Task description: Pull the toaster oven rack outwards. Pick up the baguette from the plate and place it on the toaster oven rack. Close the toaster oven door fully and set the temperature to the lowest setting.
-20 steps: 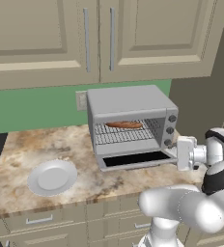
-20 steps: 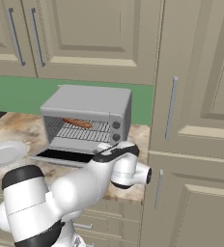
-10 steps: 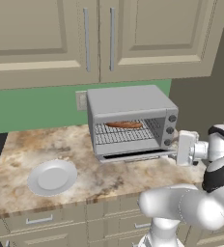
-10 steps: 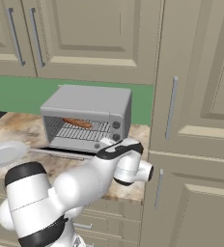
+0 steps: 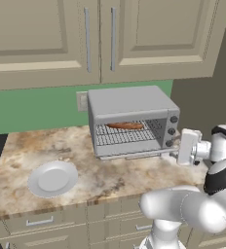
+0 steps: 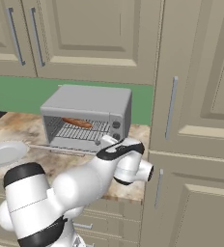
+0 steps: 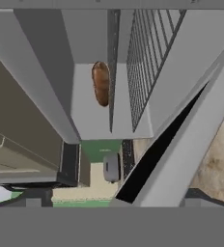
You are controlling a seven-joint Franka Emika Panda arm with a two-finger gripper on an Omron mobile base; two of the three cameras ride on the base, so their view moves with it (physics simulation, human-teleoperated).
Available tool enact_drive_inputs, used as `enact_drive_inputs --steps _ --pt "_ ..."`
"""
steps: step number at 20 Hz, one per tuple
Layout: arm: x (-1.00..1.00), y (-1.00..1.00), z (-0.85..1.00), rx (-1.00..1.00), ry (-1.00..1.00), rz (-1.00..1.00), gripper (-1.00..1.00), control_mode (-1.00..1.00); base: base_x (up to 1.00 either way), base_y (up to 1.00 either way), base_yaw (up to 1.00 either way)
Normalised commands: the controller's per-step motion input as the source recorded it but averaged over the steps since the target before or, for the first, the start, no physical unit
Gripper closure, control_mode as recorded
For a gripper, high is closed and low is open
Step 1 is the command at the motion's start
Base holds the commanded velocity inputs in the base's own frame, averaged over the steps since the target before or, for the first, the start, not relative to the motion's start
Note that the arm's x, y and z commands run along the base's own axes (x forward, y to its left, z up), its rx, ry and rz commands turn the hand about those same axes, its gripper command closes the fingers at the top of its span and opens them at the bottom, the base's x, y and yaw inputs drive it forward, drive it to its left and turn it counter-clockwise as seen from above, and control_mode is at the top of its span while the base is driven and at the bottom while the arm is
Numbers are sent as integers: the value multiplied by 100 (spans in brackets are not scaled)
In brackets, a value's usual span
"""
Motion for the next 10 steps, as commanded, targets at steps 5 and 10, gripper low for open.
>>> enact_drive_inputs --steps 5,10 --pt "8 4 58 2 0 -5 -100 -100 0 0 0" --pt "11 1 49 0 0 -9 -100 -100 0 0 0"
